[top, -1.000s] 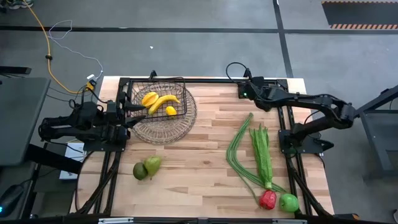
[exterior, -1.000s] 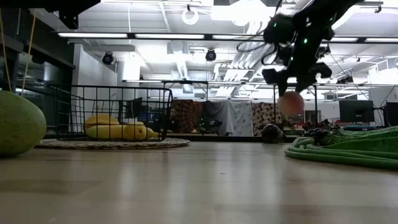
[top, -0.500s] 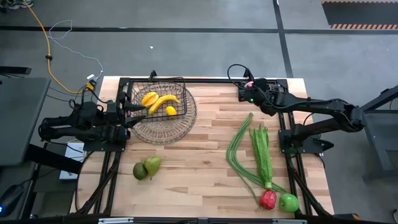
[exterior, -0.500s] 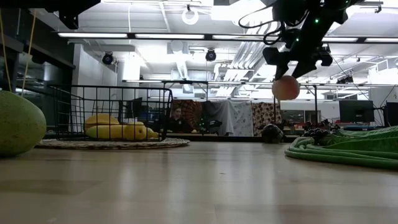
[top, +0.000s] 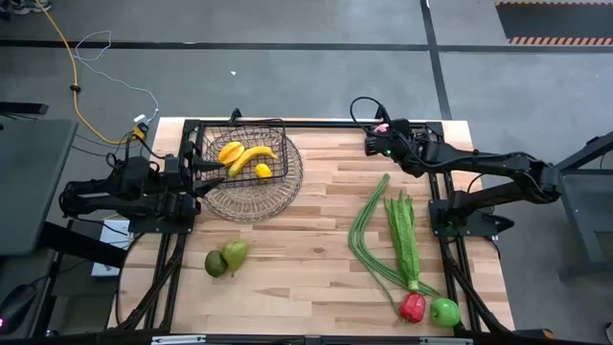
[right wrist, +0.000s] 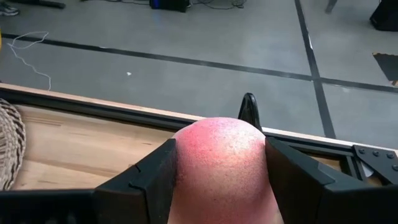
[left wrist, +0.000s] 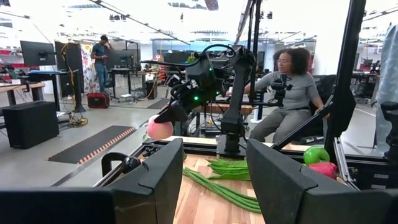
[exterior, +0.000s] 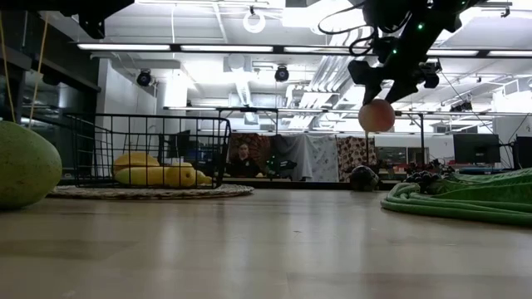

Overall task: Build produce basket
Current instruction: Put the pink peach into the wire basket

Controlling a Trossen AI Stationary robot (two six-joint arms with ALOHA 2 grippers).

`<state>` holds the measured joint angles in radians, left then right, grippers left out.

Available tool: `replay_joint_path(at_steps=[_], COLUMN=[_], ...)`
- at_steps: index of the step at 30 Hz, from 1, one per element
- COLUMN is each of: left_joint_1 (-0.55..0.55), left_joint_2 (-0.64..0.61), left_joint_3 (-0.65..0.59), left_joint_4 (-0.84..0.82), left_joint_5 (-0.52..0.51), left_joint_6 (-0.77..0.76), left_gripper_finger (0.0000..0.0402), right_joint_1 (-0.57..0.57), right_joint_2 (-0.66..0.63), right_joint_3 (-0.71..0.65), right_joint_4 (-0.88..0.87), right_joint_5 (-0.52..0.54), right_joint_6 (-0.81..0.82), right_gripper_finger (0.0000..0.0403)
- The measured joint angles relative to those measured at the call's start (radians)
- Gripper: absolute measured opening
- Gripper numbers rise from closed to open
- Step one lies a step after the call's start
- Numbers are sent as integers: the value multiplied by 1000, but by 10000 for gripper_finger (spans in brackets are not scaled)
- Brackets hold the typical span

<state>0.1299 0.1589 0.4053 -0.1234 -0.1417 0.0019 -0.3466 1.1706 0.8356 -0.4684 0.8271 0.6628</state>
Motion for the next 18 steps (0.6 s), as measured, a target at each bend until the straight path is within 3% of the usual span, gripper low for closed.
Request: replay_joint_path(at_steps=[18], left_joint_1=[0], left_joint_2=[0], left_joint_3=[0], left_joint_4=[0], left_joint_5=[0], left_joint_6=[9], left_gripper_finger=[166], right_joint_1=[7], right_joint_2=[0], right_joint_3=[0], right_joint_4=[135], right_joint_5=[-105], right_joint_6=[-140], right_gripper_finger=[206])
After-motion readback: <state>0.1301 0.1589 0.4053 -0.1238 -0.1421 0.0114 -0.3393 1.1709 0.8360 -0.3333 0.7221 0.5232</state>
